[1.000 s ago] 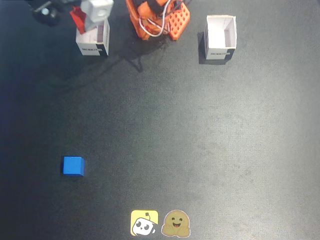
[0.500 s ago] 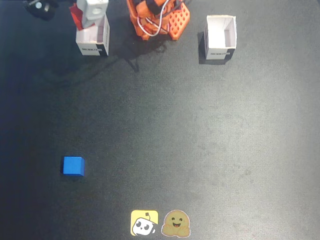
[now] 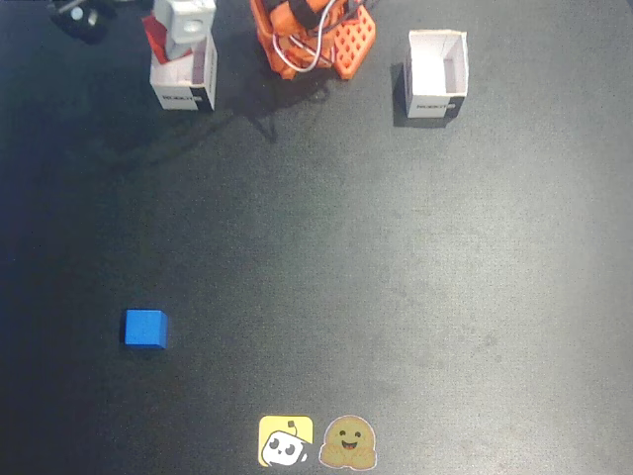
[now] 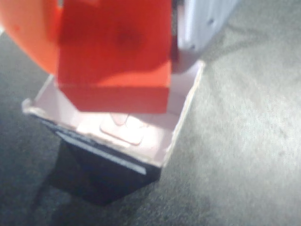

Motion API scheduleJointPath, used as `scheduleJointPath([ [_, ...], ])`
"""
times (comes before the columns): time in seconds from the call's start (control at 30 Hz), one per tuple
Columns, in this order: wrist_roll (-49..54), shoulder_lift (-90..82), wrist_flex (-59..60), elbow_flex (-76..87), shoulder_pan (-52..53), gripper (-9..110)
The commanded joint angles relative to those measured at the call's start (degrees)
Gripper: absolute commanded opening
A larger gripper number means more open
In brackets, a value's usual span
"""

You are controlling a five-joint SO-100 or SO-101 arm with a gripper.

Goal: Put the red cube in the right box and the blue cube in the left box.

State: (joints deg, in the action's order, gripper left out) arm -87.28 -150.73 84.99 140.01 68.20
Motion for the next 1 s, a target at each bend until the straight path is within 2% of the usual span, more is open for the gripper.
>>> scheduleJointPath([
  [0.0, -0.4, -1.2, -0.8, -0.5, -0.6, 18],
  [0.17, -0.2, -1.8, -0.5, -0.7, -1.0, 18],
  [0.5, 4.9, 0.0, -3.6, -1.6, -1.5, 0],
  [0.97, 5.7, 0.5, -5.1, -4.9, -16.7, 0],
])
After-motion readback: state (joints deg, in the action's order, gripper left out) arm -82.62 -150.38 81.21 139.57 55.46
